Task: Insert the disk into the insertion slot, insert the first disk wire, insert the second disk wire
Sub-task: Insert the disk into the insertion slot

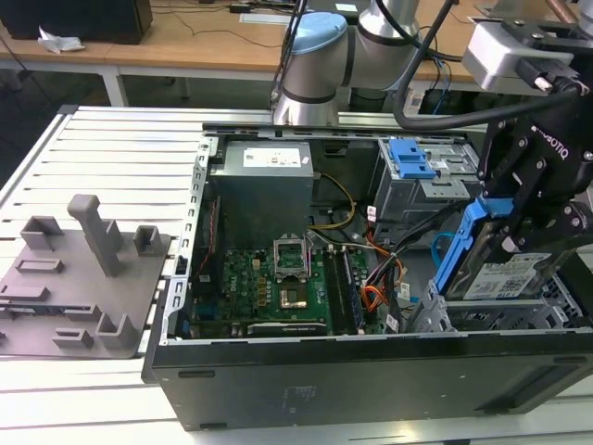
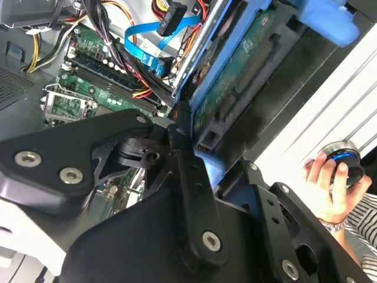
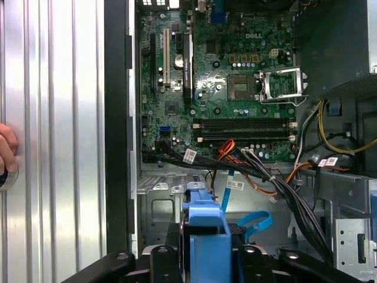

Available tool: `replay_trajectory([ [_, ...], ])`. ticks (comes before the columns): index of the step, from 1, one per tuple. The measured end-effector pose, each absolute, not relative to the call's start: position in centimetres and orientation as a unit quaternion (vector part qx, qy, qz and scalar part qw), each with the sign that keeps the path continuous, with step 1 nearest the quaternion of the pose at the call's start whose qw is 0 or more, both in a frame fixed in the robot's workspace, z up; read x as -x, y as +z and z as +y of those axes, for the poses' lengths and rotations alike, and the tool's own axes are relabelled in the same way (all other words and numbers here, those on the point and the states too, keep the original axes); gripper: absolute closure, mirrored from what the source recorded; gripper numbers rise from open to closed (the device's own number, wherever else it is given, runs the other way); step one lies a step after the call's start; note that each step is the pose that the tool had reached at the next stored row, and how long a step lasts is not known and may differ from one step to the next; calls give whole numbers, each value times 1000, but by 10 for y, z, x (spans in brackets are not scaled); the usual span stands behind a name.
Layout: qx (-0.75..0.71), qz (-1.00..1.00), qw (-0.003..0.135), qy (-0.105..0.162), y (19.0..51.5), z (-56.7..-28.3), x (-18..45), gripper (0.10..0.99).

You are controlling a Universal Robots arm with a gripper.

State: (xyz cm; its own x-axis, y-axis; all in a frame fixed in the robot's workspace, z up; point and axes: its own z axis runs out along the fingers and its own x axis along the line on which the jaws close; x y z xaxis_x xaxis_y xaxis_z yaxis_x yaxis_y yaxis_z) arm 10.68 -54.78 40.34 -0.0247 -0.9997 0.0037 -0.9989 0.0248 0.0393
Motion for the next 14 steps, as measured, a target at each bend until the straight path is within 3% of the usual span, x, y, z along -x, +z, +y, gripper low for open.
replay_trajectory([
  [1,-698,-716,15,-13,403,-548,-107,647],
  [6,-698,-716,15,-13,403,-548,-107,663],
  [7,-698,-716,15,-13,403,-548,-107,725],
  [9,-698,-716,15,-13,403,-548,-107,725],
  [13,-698,-716,15,-13,403,-548,-107,980],
  [14,-698,-716,15,-13,403,-548,-107,980],
])
